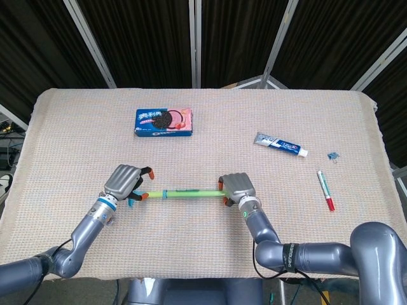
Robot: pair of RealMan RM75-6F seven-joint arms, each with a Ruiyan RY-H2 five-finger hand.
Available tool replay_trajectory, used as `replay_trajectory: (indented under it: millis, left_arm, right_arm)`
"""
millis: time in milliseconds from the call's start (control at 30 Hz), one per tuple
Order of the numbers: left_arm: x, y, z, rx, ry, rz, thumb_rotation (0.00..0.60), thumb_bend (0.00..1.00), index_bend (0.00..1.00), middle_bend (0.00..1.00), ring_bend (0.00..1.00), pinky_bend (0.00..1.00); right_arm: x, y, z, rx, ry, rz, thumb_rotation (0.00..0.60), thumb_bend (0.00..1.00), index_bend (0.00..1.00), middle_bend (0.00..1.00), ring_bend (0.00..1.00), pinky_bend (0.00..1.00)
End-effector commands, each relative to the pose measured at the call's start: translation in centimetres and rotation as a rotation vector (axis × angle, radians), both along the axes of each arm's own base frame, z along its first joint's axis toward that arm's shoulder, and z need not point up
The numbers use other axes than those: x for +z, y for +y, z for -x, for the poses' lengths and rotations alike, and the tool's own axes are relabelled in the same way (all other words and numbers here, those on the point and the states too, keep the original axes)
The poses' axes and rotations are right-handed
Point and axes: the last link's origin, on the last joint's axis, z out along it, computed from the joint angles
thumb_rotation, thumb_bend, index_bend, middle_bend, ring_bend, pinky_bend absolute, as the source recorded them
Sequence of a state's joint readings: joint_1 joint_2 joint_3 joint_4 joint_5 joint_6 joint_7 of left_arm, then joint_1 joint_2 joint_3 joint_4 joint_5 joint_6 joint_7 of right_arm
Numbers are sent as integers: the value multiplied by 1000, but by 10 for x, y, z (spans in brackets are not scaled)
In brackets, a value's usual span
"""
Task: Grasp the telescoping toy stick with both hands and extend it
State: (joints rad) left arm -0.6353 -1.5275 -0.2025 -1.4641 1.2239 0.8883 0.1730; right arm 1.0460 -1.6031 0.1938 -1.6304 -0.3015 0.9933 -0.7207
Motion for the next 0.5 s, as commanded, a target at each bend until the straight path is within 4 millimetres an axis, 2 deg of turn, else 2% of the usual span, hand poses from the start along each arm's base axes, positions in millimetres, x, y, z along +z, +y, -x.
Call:
replay_trajectory:
  millis: [33,167,500]
  left_arm:
    - [-13,1,-2,14,-13,36,600,232,444,934,883,1000]
    - [-22,-1,-5,14,-12,58,600,232,459,934,883,1000]
    - [-20,-5,-2,37,-10,67,600,233,459,934,883,1000]
  right_arm:
    - [0,2,1,4,-2,2,600,413,591,1000,1000,1000]
    - [0,3,2,9,2,6,600,413,591,1000,1000,1000]
    - [-1,3,2,13,8,15,600,414,594,1000,1000,1000]
